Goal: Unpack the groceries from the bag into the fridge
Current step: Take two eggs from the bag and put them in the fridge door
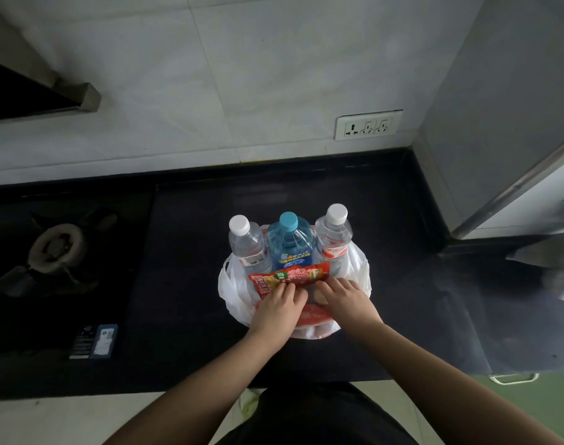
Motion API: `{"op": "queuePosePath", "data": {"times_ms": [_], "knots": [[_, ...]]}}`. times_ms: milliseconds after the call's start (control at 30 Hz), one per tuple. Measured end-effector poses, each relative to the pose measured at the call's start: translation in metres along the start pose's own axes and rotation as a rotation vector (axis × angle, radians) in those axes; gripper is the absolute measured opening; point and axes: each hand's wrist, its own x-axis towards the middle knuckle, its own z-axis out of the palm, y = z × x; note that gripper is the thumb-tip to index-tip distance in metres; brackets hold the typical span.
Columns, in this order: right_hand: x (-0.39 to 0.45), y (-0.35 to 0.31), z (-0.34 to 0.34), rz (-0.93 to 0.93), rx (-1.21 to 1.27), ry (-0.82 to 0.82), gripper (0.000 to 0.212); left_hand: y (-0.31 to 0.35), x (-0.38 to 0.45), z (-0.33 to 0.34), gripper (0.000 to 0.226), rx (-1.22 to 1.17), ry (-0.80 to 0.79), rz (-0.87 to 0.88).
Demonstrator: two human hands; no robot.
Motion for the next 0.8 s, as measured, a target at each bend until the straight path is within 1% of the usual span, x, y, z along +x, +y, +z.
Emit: {"op": "queuePosePath", "data": {"times_ms": [67, 200, 300, 400, 467, 567, 633, 700, 800], "knots": [[-0.002, 0.002, 0.002, -0.015, -0.002, 0.02, 0.063, -0.002, 0.0, 0.002, 0.042, -0.022, -0.023, -0.004], [-0.006, 0.008, 0.006, -0.014, 0.014, 0.072, 0.06, -0.006, -0.003, 0.005, 0.04, -0.051, -0.128, -0.031], [-0.009, 0.01, 0.008, 0.014, 0.106, 0.106, 0.057, -0.008, -0.004, 0.007, 0.041, -0.117, -0.116, -0.053], [-0.014, 0.012, 0.002, 0.03, 0.214, 0.161, 0.052, -0.011, -0.007, 0.006, 0.039, -0.201, -0.038, -0.061], [-0.018, 0.011, -0.004, 0.017, 0.267, 0.193, 0.05, -0.013, -0.011, 0.006, 0.042, -0.25, 0.036, -0.064], [-0.024, 0.008, -0.017, -0.001, 0.362, 0.228, 0.047, -0.017, -0.018, -0.002, 0.045, -0.365, 0.122, -0.134], [-0.027, 0.005, -0.027, 0.024, 0.461, 0.216, 0.045, -0.021, -0.025, -0.01, 0.045, -0.485, 0.189, -0.18], [-0.028, -0.001, -0.036, 0.066, 0.577, 0.198, 0.044, -0.024, -0.034, -0.02, 0.042, -0.635, 0.237, -0.248], [-0.023, -0.012, -0.048, 0.122, 0.745, 0.154, 0.042, -0.028, -0.052, -0.035, 0.04, -0.891, 0.282, -0.447]]}}
